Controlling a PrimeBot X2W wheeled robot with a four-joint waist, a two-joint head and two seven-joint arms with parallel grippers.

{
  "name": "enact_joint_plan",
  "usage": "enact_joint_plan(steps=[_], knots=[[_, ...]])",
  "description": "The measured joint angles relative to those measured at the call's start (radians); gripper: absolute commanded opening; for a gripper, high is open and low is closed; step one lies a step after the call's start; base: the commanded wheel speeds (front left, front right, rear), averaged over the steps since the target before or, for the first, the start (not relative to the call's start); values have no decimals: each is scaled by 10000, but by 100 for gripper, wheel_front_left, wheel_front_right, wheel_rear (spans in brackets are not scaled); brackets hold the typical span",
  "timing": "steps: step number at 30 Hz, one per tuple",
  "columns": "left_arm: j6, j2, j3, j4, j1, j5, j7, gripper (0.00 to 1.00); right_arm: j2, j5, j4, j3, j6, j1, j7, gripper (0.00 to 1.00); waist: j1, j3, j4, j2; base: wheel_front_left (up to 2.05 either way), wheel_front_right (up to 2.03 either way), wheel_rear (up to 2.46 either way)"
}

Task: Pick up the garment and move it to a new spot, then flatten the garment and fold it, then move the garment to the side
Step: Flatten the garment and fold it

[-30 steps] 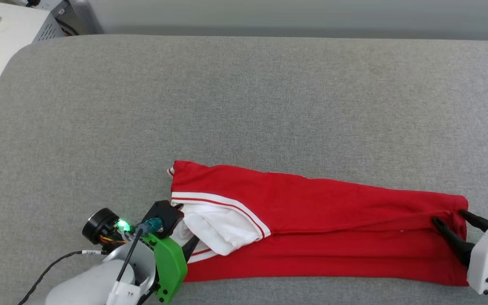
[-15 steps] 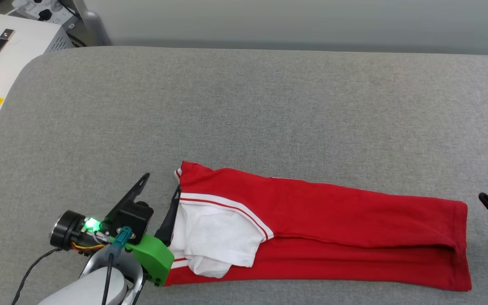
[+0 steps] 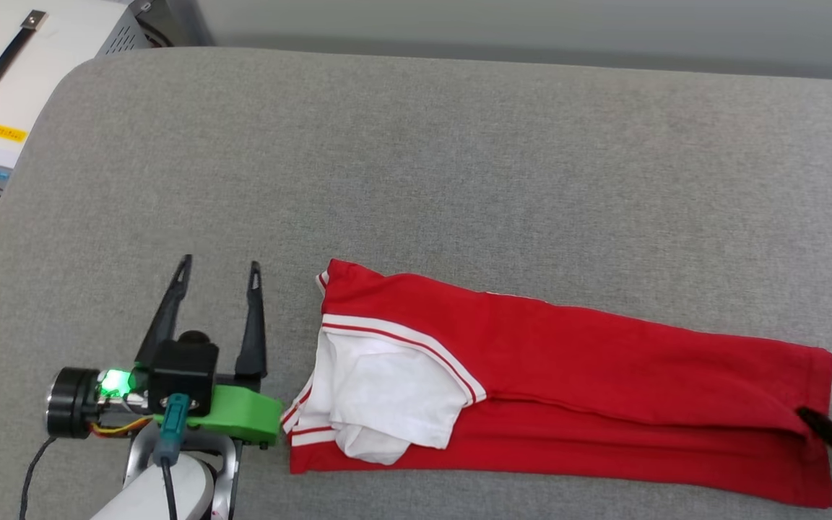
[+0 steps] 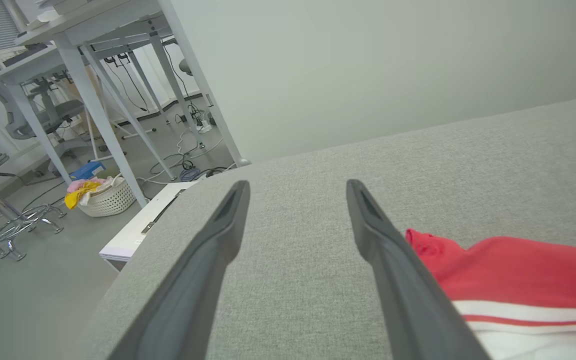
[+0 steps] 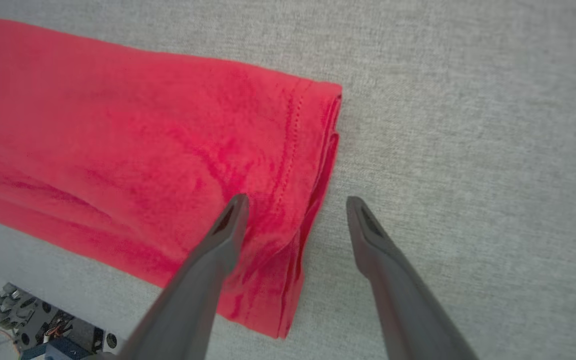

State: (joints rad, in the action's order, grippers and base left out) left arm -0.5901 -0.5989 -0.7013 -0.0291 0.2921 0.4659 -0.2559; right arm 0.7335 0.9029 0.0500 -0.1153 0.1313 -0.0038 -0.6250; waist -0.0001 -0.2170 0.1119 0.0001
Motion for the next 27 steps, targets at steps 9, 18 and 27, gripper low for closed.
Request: enact_joint_plan(steps=[9, 18, 27], knots=[[171, 1300, 2217, -280, -1425, -1530, 0, 100, -522, 364, 698, -688, -6, -410, 290, 100, 0, -294, 285, -1, 0, 0, 0], [1651, 2640, 3425, -136, -2073, -2629, 0, 100, -552, 311, 1421, -1486, -15, -732, 855, 100, 0, -388, 398, -1, 0, 0, 0], [2621, 3361, 4182, 209, -2209, -3365, -2, 100, -500, 71, 2088, -1883, 4, -1117, 1741, 0, 1, -208, 289, 0, 0, 0, 0]])
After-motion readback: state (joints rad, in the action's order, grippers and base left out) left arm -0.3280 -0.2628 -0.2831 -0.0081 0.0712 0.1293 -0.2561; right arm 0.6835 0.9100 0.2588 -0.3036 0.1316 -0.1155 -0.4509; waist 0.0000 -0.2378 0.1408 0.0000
